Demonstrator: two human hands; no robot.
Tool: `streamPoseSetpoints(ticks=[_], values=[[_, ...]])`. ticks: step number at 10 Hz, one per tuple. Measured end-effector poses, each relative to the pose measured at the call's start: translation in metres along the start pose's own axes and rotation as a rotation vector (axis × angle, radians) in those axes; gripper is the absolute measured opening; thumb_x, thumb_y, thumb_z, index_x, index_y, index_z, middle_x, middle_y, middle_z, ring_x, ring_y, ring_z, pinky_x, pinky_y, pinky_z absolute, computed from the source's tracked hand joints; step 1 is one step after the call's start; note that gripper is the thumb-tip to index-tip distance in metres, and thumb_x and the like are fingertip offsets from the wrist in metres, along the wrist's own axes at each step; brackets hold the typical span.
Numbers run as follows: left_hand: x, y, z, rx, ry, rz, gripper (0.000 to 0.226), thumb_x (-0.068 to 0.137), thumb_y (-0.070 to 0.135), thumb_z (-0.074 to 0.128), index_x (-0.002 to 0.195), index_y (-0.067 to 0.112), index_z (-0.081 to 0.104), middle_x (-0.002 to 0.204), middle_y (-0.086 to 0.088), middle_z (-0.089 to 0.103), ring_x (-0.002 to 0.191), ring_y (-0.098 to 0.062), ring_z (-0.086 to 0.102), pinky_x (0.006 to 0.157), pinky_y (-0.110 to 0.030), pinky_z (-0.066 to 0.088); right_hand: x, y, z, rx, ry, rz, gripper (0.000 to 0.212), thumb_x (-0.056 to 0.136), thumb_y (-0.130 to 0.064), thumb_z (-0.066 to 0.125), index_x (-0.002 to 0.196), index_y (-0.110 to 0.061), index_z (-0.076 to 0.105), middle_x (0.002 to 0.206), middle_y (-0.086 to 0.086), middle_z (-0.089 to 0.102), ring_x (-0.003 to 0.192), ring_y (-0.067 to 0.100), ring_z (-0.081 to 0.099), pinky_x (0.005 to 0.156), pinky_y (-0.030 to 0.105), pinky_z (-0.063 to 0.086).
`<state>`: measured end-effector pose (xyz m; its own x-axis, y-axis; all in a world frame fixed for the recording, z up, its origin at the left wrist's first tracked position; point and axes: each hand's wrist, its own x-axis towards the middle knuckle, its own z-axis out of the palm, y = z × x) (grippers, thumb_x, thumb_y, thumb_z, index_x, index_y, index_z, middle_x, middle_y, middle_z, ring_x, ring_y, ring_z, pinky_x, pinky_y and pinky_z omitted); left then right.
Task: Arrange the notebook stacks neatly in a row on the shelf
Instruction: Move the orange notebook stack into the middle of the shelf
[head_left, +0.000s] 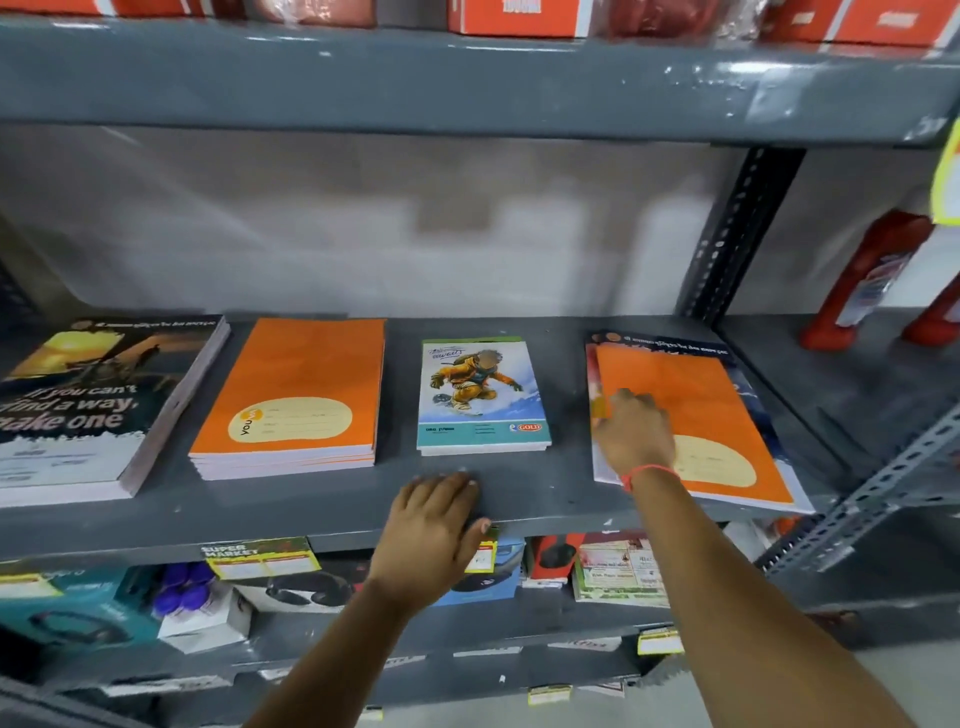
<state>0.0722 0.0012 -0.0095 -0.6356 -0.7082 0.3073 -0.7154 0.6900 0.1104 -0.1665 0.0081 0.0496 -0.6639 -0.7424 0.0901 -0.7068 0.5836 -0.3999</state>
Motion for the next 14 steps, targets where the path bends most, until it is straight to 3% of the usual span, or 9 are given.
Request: streamPoseSetpoints(ticks=[1, 3, 6, 7, 8, 9, 10, 12, 14], values=[[0.034, 0.045, -0.003, -0.226, -0.035, 0.041, 0.026, 0.089, 0.027, 0.047, 0.093, 0.013, 0.068, 0.093, -0.005, 0.072, 0.083, -0.025, 0.067, 0.071, -0.030, 0.054, -0.007, 0.044, -0.014, -0.100, -0.007, 0.215, 0.037, 0.089, -0.017, 0.040, 0.122, -0.002, 0.048, 0.128, 0.021, 0.047, 0.118, 0.039, 0.043, 0.094, 0.045, 0.041], [0.096, 0.123, -0.002, -0.704, -0.253, -0.280, 0.025, 0.090, 0.018, 0.044, 0.077, 0.005, 0.060, 0.095, -0.025, 0.066, 0.089, -0.037, 0.061, 0.067, -0.033, 0.042, -0.015, 0.097, -0.040, -0.043, -0.023, 0.443, 0.039, 0.087, -0.014, 0.039, 0.122, -0.002, 0.050, 0.134, 0.019, 0.045, 0.122, 0.037, 0.043, 0.100, 0.043, 0.038], [0.123, 0.146, 0.011, -0.882, -0.369, -0.600, 0.021, 0.086, 0.008, 0.047, 0.095, 0.001, 0.065, 0.103, -0.020, 0.069, 0.095, -0.033, 0.065, 0.068, -0.030, 0.045, -0.005, 0.121, -0.063, 0.226, -0.099, 0.484, 0.032, 0.086, -0.003, 0.042, 0.114, 0.002, 0.056, 0.120, 0.027, 0.058, 0.089, 0.032, 0.053, 0.075, 0.034, 0.043], [0.123, 0.144, 0.010, -0.950, -0.346, -0.685, 0.017, 0.083, 0.005, 0.050, 0.093, 0.001, 0.064, 0.103, -0.021, 0.069, 0.085, -0.031, 0.063, 0.066, -0.030, 0.044, 0.000, 0.128, -0.069, 0.310, -0.154, 0.473, 0.011, 0.087, -0.001, 0.047, 0.093, -0.001, 0.056, 0.114, 0.026, 0.057, 0.085, 0.024, 0.043, 0.075, 0.032, 0.038], [0.124, 0.142, 0.005, -1.043, -0.322, -0.717, 0.012, 0.080, 0.000, 0.053, 0.087, 0.000, 0.063, 0.097, -0.024, 0.067, 0.081, -0.027, 0.058, 0.076, -0.039, 0.054, -0.008, 0.126, -0.080, 0.429, -0.162, 0.453, 0.025, 0.085, 0.004, 0.049, 0.061, -0.003, 0.043, 0.098, 0.015, 0.047, 0.088, 0.025, 0.043, 0.078, 0.035, 0.037], [0.127, 0.140, -0.001, -1.135, -0.294, -0.753, 0.012, 0.079, -0.004, 0.055, 0.072, 0.006, 0.058, 0.092, -0.020, 0.067, 0.087, -0.029, 0.064, 0.086, -0.042, 0.056, -0.008, 0.131, -0.082, 0.454, -0.168, 0.456, 0.037, 0.082, 0.004, 0.054, 0.053, -0.010, 0.037, 0.097, 0.014, 0.045, 0.088, 0.025, 0.041, 0.078, 0.032, 0.035], [0.124, 0.129, -0.024, -1.202, -0.249, -0.757, 0.025, 0.080, -0.004, 0.058, 0.063, 0.013, 0.049, 0.069, -0.006, 0.057, 0.068, -0.019, 0.056, 0.072, -0.031, 0.051, 0.003, 0.120, -0.085, 0.471, -0.205, 0.423, 0.036, 0.077, 0.001, 0.061, 0.051, -0.010, 0.039, 0.088, 0.014, 0.049, 0.080, 0.024, 0.045, 0.074, 0.031, 0.035], [0.105, 0.048, -0.076, -1.270, -0.025, -0.830, 0.029, 0.078, -0.008, 0.056, 0.061, 0.014, 0.049, 0.068, -0.003, 0.056, 0.067, -0.015, 0.054, 0.055, -0.022, 0.047, 0.007, 0.028, -0.085, 0.710, -0.277, 0.242, 0.029, 0.068, 0.005, 0.065, 0.051, -0.012, 0.049, 0.068, 0.012, 0.055, 0.060, 0.024, 0.051, 0.056, 0.030, 0.042], [0.056, -0.074, -0.119, -1.115, 0.138, -0.938, 0.033, 0.076, -0.010, 0.054, 0.054, 0.013, 0.046, 0.060, -0.004, 0.044, 0.058, -0.015, 0.044, 0.051, -0.022, 0.042, -0.022, -0.104, -0.035, 0.773, -0.369, 0.035, 0.018, 0.062, 0.007, 0.067, 0.053, -0.003, 0.055, 0.075, 0.022, 0.059, 0.073, 0.029, 0.058, 0.071, 0.037, 0.048]])
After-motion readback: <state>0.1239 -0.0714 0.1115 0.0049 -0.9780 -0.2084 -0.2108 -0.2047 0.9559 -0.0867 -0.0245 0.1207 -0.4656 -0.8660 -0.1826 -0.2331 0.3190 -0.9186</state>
